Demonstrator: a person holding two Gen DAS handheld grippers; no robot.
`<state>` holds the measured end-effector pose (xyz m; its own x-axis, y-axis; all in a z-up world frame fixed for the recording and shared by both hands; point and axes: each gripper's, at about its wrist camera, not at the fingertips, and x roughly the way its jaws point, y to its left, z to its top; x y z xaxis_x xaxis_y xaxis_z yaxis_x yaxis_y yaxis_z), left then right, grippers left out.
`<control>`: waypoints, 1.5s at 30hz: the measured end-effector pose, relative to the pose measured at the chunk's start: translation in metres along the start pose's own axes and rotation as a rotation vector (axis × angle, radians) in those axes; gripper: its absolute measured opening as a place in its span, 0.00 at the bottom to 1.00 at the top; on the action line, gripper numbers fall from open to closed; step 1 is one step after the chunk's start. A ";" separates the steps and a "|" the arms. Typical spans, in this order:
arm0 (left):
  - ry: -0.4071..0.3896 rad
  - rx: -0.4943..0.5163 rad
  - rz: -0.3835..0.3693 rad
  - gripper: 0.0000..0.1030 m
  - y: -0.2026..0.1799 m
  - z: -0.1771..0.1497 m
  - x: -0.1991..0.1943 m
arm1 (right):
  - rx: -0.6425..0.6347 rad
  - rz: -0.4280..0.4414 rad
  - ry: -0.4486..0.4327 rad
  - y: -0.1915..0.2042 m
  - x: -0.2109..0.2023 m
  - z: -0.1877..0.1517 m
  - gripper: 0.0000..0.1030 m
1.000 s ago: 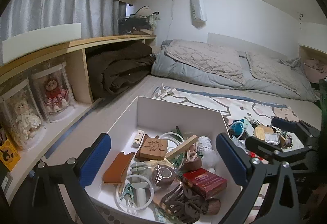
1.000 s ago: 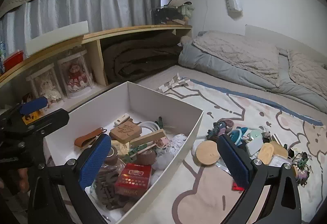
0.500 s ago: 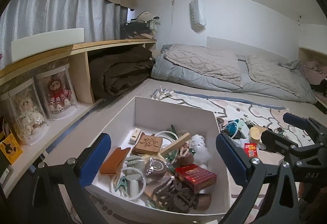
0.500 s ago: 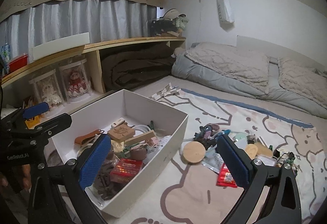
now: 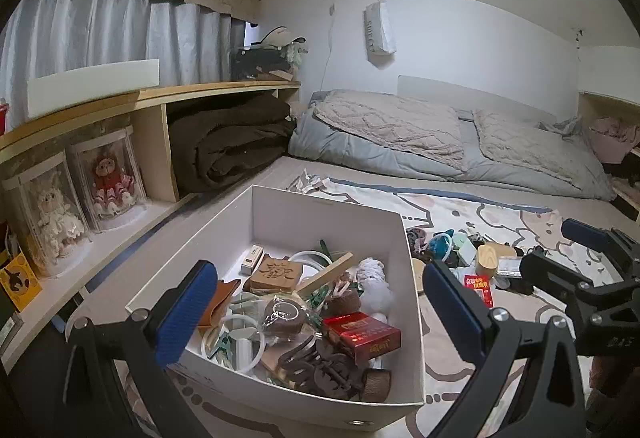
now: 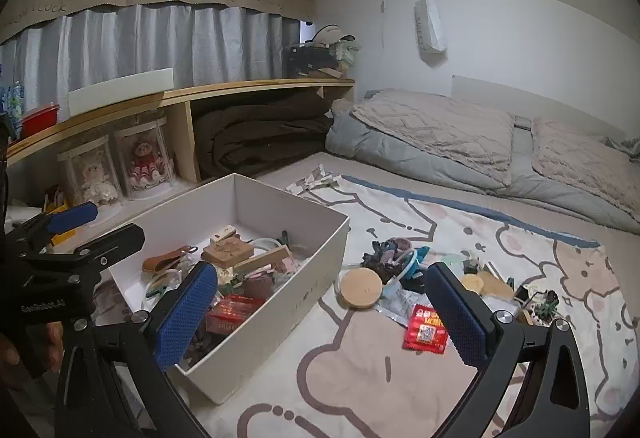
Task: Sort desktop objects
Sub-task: 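Move both open grippers from the shoebox over the pile on the blanket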
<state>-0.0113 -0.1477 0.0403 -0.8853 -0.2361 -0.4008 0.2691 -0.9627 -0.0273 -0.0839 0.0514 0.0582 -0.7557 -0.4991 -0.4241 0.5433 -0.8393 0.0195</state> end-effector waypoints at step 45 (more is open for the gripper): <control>0.091 0.051 -0.159 1.00 -0.128 -0.024 0.047 | 0.104 -0.190 0.073 -0.110 -0.018 -0.050 1.00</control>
<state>-0.0781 -0.0325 0.0031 -0.8763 -0.0701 -0.4766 0.1073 -0.9929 -0.0512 -0.1116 0.1633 0.0180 -0.8102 -0.3159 -0.4938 0.3499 -0.9364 0.0249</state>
